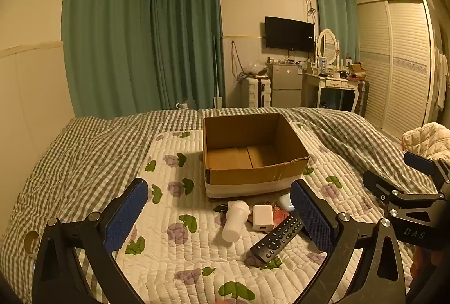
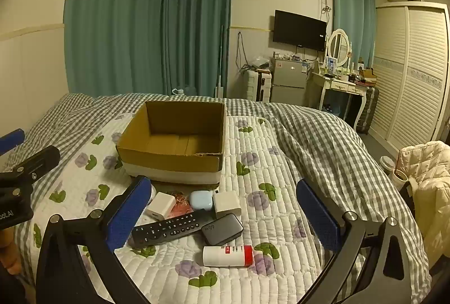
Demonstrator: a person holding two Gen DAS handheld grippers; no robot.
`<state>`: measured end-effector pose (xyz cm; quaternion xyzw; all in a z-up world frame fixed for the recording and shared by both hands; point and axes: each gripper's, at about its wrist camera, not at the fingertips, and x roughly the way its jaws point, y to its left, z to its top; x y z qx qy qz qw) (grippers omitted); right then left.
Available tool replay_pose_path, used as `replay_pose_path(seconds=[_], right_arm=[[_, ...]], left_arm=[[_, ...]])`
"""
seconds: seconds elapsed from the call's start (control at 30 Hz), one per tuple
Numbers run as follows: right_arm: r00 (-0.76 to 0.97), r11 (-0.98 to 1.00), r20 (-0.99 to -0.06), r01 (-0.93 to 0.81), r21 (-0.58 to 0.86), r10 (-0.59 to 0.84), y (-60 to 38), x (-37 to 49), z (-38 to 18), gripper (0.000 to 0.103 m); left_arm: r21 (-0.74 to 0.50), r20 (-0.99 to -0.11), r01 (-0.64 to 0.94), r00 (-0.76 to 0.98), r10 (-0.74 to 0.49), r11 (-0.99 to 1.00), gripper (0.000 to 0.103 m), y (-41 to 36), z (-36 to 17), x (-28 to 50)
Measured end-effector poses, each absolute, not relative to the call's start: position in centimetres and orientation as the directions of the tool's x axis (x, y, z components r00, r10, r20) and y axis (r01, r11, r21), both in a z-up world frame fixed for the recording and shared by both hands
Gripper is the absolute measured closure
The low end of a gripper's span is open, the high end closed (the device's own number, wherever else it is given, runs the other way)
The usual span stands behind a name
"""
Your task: Organize rigid objects
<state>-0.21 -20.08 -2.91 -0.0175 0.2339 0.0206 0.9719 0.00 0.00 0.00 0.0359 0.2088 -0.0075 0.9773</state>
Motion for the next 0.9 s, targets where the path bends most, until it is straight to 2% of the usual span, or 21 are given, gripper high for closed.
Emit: replay_pose_path(seconds=[0.13,0.2,0.33,0.9], right_arm=[[0.888,0.999,-0.458,-0.048,-0.023,0.032,-20.0,-0.1,-3.0,0.0],[0.887,0.999,-0.461,-0.05,-0.021,0.035,-20.0,-0.1,-3.0,0.0],[0.885,0.998,-0.463,-0.053,-0.02,0.037,-20.0,0.0,-3.1,0.0],[0.876,0.998,-0.48,-0.057,-0.014,0.043,-20.1,0.3,-3.5,0.0]], left_arm=[[0.057,-0.412,0.029,0.911,-0.003,0.998,0.0,-0.2,0.1,-0.4],[0.094,-0.42,0.023,0.907,0.018,0.995,0.0,-1.4,-0.4,-0.5],[0.042,-0.424,0.024,0.906,-0.004,0.999,0.0,-0.4,-0.5,-0.1],[0.034,-0.428,0.02,0.904,-0.003,0.999,0.0,0.4,-0.3,0.2]])
